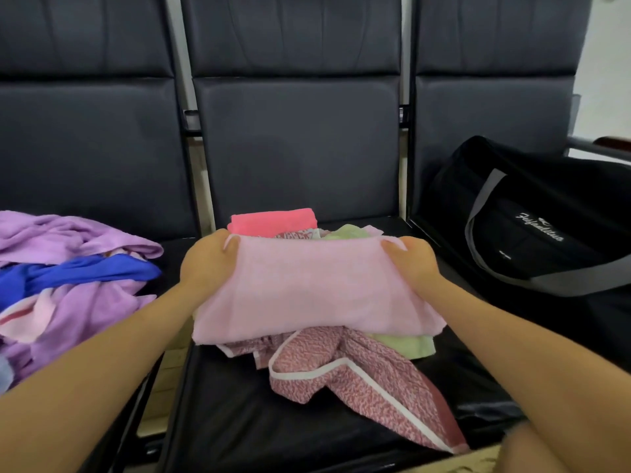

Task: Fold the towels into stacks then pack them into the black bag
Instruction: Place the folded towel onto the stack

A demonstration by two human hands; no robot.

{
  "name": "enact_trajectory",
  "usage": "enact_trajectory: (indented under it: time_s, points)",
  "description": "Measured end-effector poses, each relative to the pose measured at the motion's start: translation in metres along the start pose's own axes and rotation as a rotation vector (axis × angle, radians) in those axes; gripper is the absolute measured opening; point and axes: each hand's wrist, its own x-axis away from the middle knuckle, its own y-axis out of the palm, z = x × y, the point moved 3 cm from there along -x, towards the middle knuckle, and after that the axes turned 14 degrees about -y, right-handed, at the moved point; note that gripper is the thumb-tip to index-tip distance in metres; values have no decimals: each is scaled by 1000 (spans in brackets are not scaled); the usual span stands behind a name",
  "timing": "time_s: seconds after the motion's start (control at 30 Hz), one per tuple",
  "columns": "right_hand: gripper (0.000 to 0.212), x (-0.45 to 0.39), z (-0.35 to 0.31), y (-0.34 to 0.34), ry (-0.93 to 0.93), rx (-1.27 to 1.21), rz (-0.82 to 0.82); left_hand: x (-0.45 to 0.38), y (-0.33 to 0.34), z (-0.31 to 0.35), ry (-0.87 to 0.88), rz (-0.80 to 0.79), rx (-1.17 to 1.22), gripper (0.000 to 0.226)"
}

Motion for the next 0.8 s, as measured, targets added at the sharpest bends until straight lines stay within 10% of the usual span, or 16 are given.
enact_trajectory:
  time_s: [0.27, 0.67, 0.8]
  points:
    - [31, -2, 32, 5, 41, 364, -260, 6, 33, -25, -59, -131, -234, 33]
    - [35, 17, 8, -17, 132, -213, 4, 24, 12, -31, -277, -337, -35, 45]
    - [64, 30, 13, -22, 407, -192, -162, 31, 10, -35, -360, -346, 141, 42]
